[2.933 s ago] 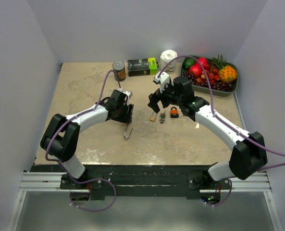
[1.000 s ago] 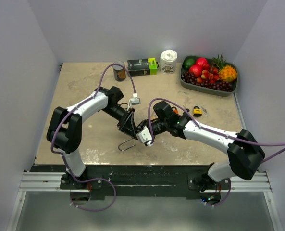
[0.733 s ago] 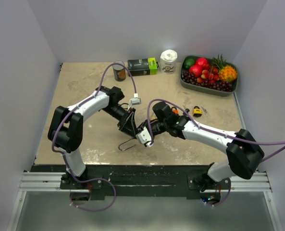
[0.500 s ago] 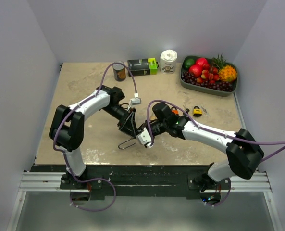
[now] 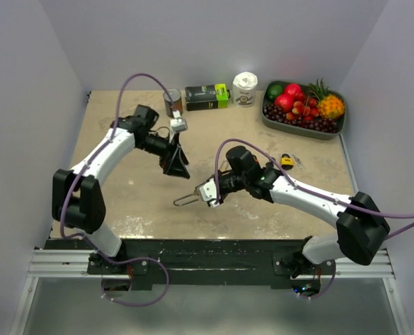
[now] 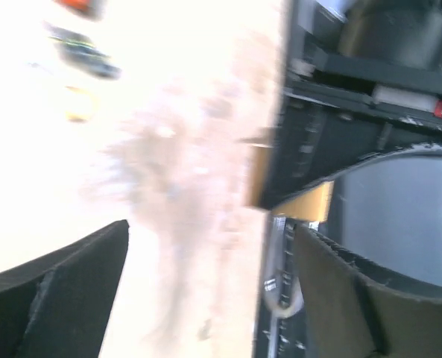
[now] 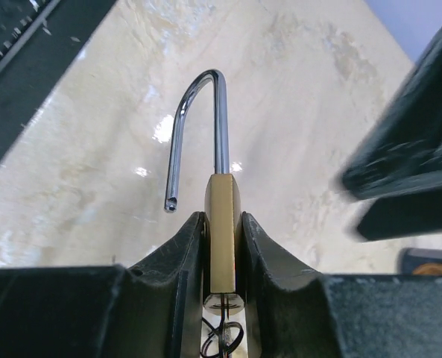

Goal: Lock with the key
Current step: Lock the lock.

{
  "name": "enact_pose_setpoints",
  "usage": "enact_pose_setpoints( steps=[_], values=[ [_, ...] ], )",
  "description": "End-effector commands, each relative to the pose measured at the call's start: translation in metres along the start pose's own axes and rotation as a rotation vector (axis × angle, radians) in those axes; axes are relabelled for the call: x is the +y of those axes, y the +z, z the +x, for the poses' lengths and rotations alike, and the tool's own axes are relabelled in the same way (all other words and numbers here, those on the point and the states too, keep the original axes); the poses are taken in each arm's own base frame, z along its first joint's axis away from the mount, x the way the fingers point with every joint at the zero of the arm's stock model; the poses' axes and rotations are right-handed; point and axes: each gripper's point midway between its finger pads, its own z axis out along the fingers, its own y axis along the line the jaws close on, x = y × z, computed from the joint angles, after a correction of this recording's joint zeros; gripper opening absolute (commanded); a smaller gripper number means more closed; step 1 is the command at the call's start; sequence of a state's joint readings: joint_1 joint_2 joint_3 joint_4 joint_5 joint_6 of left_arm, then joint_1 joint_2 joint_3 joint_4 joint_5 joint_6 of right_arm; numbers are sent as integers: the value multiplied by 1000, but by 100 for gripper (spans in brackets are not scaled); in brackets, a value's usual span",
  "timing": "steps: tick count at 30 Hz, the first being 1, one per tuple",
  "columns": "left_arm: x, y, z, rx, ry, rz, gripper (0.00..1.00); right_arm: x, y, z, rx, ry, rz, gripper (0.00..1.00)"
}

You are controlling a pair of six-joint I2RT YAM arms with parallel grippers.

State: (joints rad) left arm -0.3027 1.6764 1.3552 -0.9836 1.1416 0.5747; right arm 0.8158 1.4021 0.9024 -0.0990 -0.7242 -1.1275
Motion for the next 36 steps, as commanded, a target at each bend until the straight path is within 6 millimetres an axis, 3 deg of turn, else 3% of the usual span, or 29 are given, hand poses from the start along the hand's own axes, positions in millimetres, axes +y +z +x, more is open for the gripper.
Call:
enact_pose_setpoints(
  steps=[1, 7, 9, 14, 15, 16, 17, 19, 22, 31, 36],
  values=[
    [35, -61, -52, -145, 187, -303, 99, -14, -17, -28, -55, 100, 70, 0],
    [40, -103, -74, -260, 193, -495, 99, -20, -31, -27, -33, 175, 134, 0],
    [29, -110, -78, -303, 215, -519, 99, -28, -37, -32, -43, 195, 166, 0],
    [32, -135, -90, -339, 366, -699, 99, -45, -47, -39, -74, 340, 230, 0],
    [30, -134, -88, -291, 440, -682, 99, -46, -47, -39, -76, 365, 235, 0],
    [13, -123, -79, -248, 423, -575, 99, -52, -50, -40, -86, 401, 258, 0],
    [13, -115, -69, -197, 477, -512, 99, -57, -53, -41, -94, 413, 271, 0],
    [-5, -97, -46, -167, 407, -368, 99, -62, -57, -39, -100, 467, 287, 0],
    [-14, -85, -28, -165, 381, -288, 99, -67, -61, -36, -111, 509, 295, 0],
    [-25, -51, -3, -76, 527, -233, 99, -71, -56, -51, -190, 593, 245, 0],
    [-36, -32, -2, -73, 535, -182, 96, -74, -56, -55, -207, 606, 238, 0]
  ],
)
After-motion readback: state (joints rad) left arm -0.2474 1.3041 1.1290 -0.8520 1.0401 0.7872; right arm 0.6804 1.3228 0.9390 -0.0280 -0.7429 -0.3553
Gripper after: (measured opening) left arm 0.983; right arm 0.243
